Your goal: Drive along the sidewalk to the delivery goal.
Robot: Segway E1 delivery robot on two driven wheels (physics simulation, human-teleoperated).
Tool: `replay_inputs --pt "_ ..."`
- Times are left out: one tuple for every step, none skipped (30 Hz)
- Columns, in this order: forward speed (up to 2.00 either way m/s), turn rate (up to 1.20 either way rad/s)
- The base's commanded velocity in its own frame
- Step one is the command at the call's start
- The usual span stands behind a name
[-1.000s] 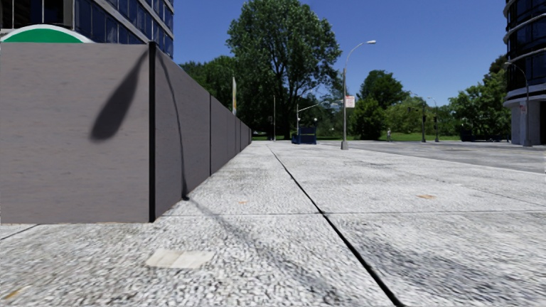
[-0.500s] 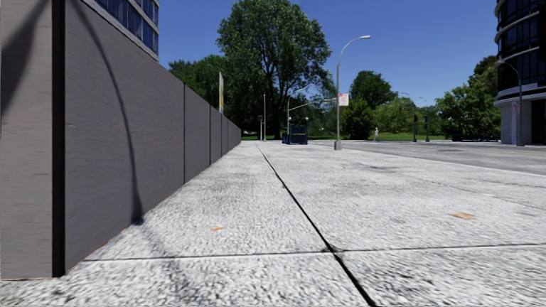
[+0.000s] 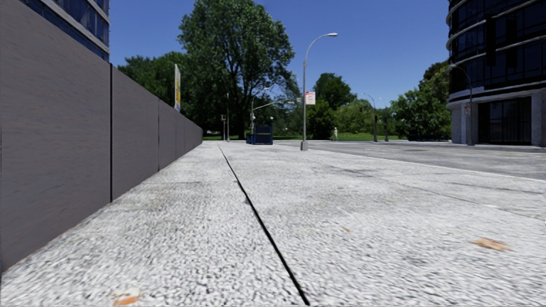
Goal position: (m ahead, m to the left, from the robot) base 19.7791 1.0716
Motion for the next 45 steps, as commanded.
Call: replay_inputs --pt "1.90 0.00" --pt "1.90 0.00" --pt "1.90 0.00" --pt "1.89 0.00" --pt "1.89 0.00" --pt "1.89 0.00" --pt "1.89 0.00" --pt "1.89 0.00" --pt "1.89 0.00" --pt "1.89 0.00" --pt "1.89 0.00" --pt "1.89 0.00" --pt "1.89 0.00" --pt "1.89 0.00" --pt "1.89 0.00" --pt "1.89 0.00" --pt "1.89 0.00" --pt "1.89 0.00" --pt "1.89 0.00" --pt "1.89 0.00" --pt "1.89 0.00" --pt "1.89 0.00" --pt "1.89 0.00" --pt "1.89 0.00" --pt "1.89 0.00" --pt "1.89 0.00" --pt "1.89 0.00" --pt "1.89 0.00" --pt "1.89 0.00" --pt "1.89 0.00" --pt "1.89 0.00" --pt "1.89 0.00" --pt "1.89 0.00" --pt "1.89 0.00" --pt "1.89 0.00" --pt "1.89 0.00" --pt "1.89 0.00" --pt "1.89 0.00" --pt "1.89 0.00" --pt "1.89 0.00" --pt "1.89 0.00" --pt "1.89 0.00" --pt "1.89 0.00" --pt "1.89 0.00" --pt "1.89 0.00"
